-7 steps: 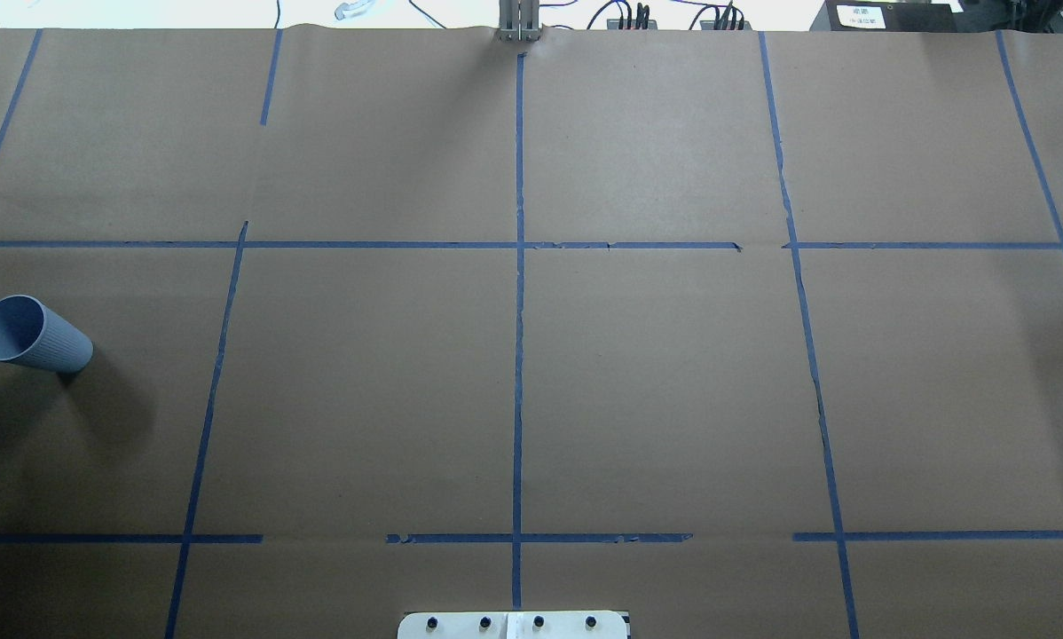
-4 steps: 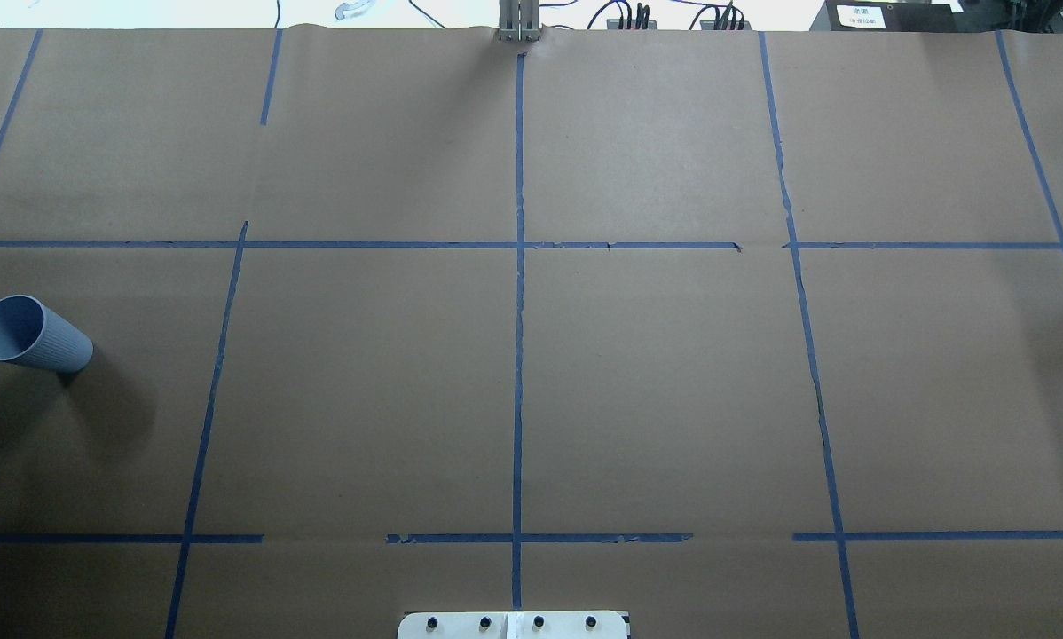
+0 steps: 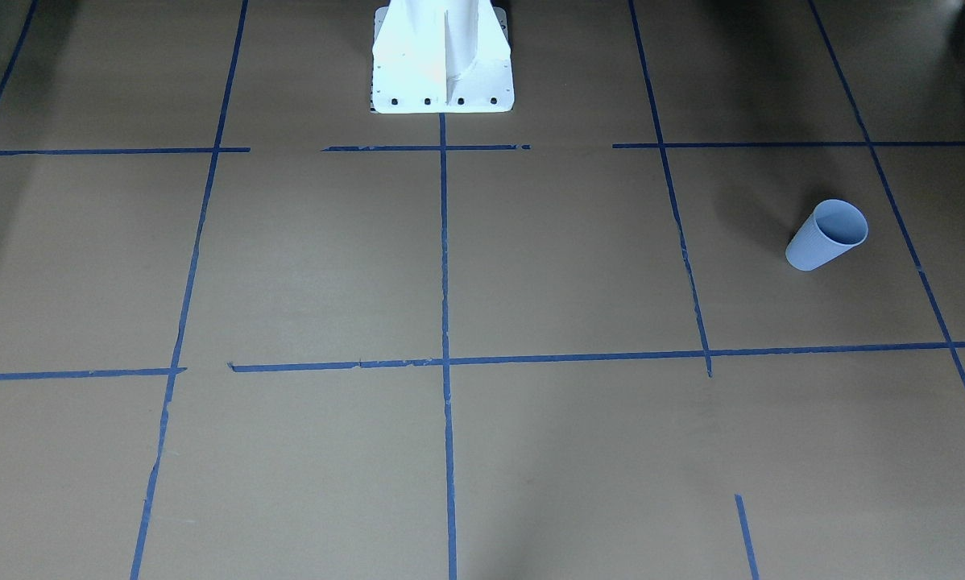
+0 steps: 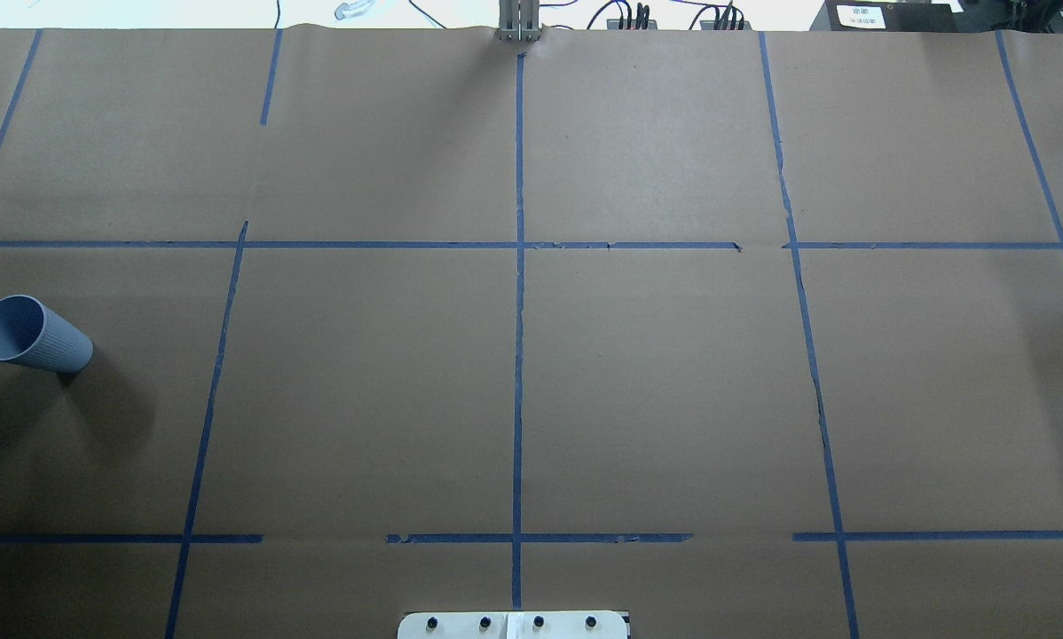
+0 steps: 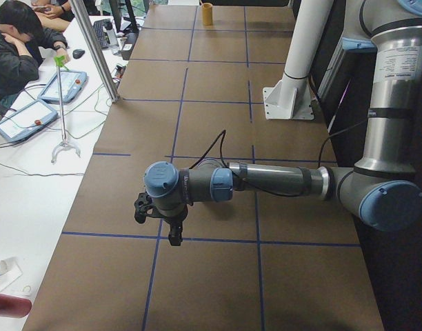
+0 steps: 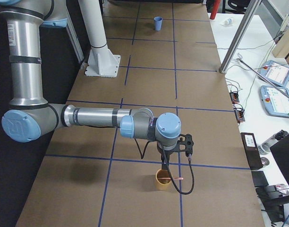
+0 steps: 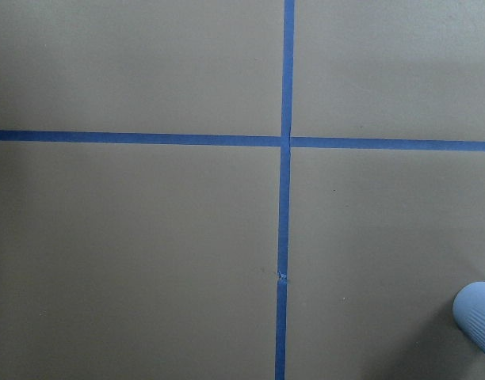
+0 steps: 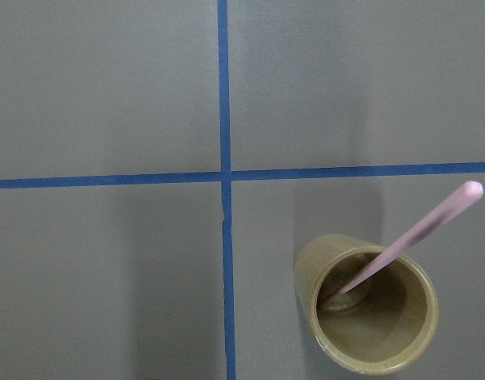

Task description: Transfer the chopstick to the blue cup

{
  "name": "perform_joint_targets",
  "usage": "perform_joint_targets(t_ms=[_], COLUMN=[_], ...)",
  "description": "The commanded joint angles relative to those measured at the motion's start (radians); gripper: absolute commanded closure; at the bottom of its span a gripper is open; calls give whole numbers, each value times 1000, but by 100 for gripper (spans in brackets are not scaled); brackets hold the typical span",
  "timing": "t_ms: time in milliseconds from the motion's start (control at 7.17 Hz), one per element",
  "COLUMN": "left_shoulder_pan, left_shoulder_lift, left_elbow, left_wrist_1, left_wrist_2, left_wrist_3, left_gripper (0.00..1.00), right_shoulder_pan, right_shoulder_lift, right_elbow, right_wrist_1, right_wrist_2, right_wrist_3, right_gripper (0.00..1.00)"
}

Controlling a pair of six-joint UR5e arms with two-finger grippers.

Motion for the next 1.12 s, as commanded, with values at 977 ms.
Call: perform_joint_targets(t_ms=[977], left_shoulder_pan=[9], left_shoulder_lift=[-15], left_elbow=[-7], left_wrist_1=[-22], left_wrist_2=[-9], left_wrist_3=[-21], left_gripper=[0], right_shoulder_pan=[0], right_shoulder_lift=[7], right_elbow=[1], right_wrist_1=[2], right_wrist_2=[-1], right_wrist_3=[1], right_gripper=[0])
